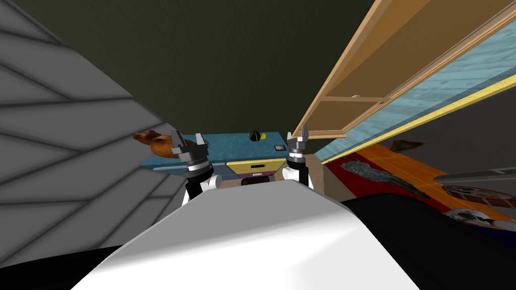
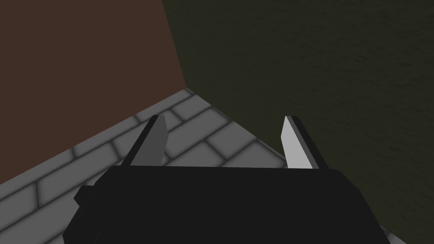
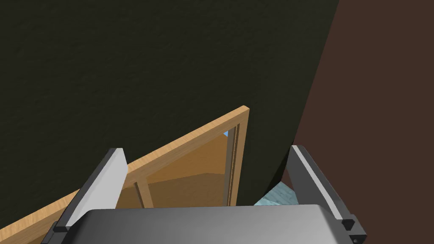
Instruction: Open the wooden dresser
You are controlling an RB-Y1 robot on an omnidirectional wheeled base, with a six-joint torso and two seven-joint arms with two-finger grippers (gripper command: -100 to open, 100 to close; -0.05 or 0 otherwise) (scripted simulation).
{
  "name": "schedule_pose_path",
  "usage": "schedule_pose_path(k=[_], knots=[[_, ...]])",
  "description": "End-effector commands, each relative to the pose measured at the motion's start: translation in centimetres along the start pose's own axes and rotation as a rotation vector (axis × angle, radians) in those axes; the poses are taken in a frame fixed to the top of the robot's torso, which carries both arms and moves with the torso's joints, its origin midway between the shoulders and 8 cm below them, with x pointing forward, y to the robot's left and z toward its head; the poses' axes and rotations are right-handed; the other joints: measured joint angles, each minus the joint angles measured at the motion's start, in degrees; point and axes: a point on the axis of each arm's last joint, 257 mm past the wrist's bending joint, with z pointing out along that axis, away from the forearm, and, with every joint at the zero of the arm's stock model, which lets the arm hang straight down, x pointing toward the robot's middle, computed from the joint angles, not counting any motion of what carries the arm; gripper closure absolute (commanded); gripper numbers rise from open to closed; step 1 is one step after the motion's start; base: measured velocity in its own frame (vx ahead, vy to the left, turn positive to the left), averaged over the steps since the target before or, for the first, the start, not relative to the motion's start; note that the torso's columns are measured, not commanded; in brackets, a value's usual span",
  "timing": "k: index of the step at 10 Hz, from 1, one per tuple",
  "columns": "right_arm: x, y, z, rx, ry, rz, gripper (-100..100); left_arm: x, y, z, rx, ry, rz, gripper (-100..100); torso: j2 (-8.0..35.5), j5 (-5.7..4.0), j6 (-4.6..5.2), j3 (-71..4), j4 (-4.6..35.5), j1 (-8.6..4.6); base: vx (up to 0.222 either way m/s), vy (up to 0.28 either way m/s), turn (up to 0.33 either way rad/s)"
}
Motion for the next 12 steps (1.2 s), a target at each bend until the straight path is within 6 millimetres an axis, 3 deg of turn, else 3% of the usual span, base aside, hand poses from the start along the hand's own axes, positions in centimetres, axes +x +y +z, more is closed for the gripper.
schedule_pose_path(k=[1,9,10,12], knots=[[0.0,0.0,0.0,0.000,0.000,0.000,0,0.0,0.0,0.0,0.000,0.000,0.000,0,2.32,0.00,0.00,-4.67,2.35,0.00,0.000,0.000,0.000],[0.0,0.0,0.0,0.000,0.000,0.000,0,0.0,0.0,0.0,0.000,0.000,0.000,0,35.39,0.00,0.00,-70.73,35.37,0.00,0.000,0.000,0.000],[0.0,0.0,0.0,0.000,0.000,0.000,0,0.5,0.5,-0.1,-0.011,0.034,0.006,-100,39.62,0.00,0.00,-79.19,39.60,0.00,0.002,-0.007,0.010],[0.0,0.0,0.0,0.000,0.000,0.000,0,1.2,1.6,-0.5,-0.034,0.079,0.013,-100,42.10,-0.01,0.00,-84.24,42.06,-0.03,-0.014,-0.023,0.014]])
